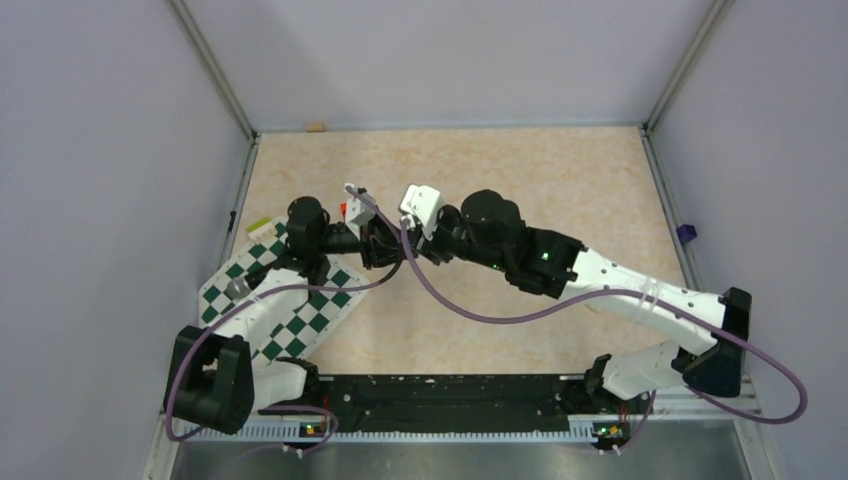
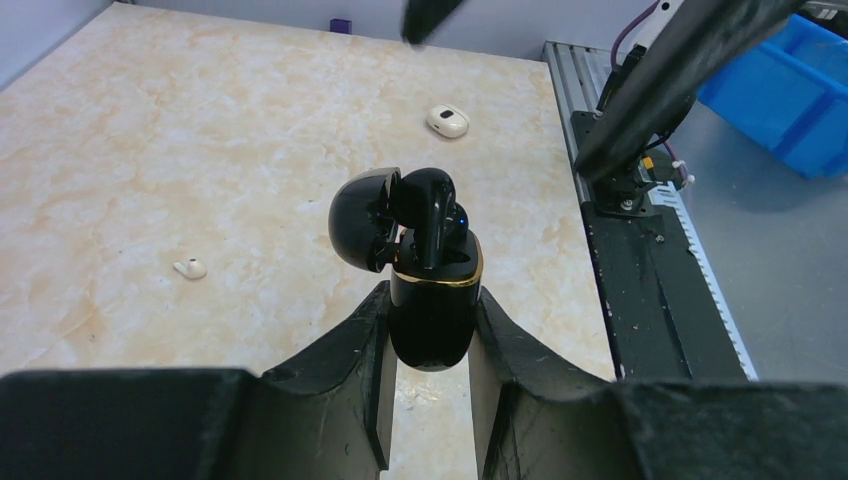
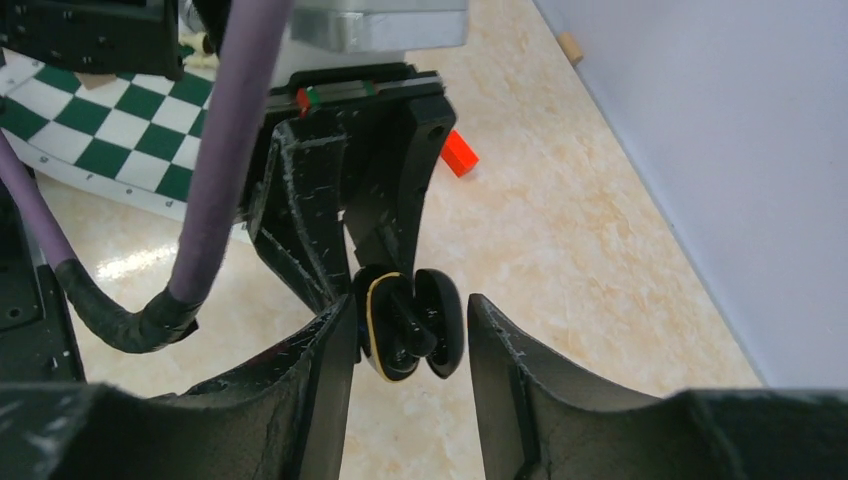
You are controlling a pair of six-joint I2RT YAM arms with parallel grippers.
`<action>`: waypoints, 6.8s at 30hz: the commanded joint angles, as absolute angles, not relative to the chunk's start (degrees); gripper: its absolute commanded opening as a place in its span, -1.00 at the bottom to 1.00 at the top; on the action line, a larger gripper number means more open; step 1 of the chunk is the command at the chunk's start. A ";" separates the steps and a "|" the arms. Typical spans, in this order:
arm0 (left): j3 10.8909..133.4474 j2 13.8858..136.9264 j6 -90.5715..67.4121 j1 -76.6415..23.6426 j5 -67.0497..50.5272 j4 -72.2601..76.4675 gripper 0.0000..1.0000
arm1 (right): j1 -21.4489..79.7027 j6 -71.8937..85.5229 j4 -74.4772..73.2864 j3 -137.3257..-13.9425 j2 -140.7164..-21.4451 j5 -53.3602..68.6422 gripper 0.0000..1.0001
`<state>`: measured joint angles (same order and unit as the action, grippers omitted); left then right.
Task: Insert the wireless bluetooth earbuds into the charging case
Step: Place the earbud in the charging case, then close the charging case, then place the charging case at the center of the board.
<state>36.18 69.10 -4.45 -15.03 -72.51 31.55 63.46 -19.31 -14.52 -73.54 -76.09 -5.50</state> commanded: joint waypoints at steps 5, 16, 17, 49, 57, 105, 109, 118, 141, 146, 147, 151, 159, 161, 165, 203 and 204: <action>35.39 67.12 -10.73 -14.77 -74.39 40.91 -1.00 | 59.69 -17.51 -18.87 -80.23 -71.93 1.89 -0.02; 32.95 68.23 -27.32 -14.77 -73.36 59.42 -1.00 | 57.09 -28.17 -23.23 -78.60 -66.27 6.03 -0.30; 32.55 68.37 -28.44 -14.84 -72.41 61.04 -1.00 | 57.05 -28.99 -23.62 -78.72 -66.19 6.27 -0.34; 24.96 71.59 -35.86 -15.56 -55.10 80.98 -0.99 | 55.98 -18.38 -16.97 -82.75 -77.79 -0.32 -0.63; 24.92 71.51 -35.07 -15.64 -55.55 80.25 -0.99 | 56.03 -17.22 -16.83 -83.38 -79.23 1.33 -0.64; 24.96 70.95 -31.95 -16.26 -58.03 77.44 -0.99 | 57.02 -18.39 -21.28 -87.90 -79.49 4.35 -0.65; 25.43 70.65 -31.55 -16.35 -59.80 77.17 -0.99 | 57.01 -19.21 -22.87 -87.40 -78.11 8.35 -0.64; 29.25 68.84 -21.64 -18.12 -72.86 62.64 -0.97 | 54.46 -19.91 -16.19 -81.04 -72.43 0.27 -0.17; 30.11 68.37 -17.09 -20.41 -76.90 55.81 -0.91 | 49.15 -21.31 -6.76 -62.84 -69.27 9.61 0.91; 30.45 68.71 -16.02 -20.58 -76.84 54.21 -0.91 | 49.14 -21.66 -8.08 -62.70 -68.74 13.42 0.91; 30.49 68.73 -16.00 -20.67 -76.80 54.13 -0.91 | 49.13 -21.75 -8.19 -62.72 -68.60 14.04 0.91; 30.54 68.70 -15.37 -20.65 -76.58 53.23 -0.91 | 49.18 -21.87 -8.99 -62.73 -68.28 16.04 0.91; 30.80 68.91 -14.30 -20.67 -75.80 51.48 -0.91 | 49.16 -22.06 -10.10 -62.92 -67.11 19.58 0.91; 31.16 68.97 -13.56 -20.64 -74.15 49.73 -0.91 | 49.21 -21.62 -9.68 -63.25 -66.75 17.67 0.92; 33.96 69.89 -8.66 -20.62 -63.93 38.89 -0.90 | 48.85 -20.86 -7.45 -64.48 -66.10 4.80 0.94; 70.87 120.55 -23.28 -26.98 -40.29 4.05 -0.67 | 30.71 -24.69 15.06 -44.83 -47.37 -19.62 0.98; 71.73 120.97 -22.98 -27.19 -39.92 2.59 -0.63 | 30.70 -24.81 15.18 -44.81 -47.32 -19.92 0.98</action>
<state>68.71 118.93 -22.59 -26.35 -42.13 7.62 30.96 -23.64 11.49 -44.95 -48.34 -18.50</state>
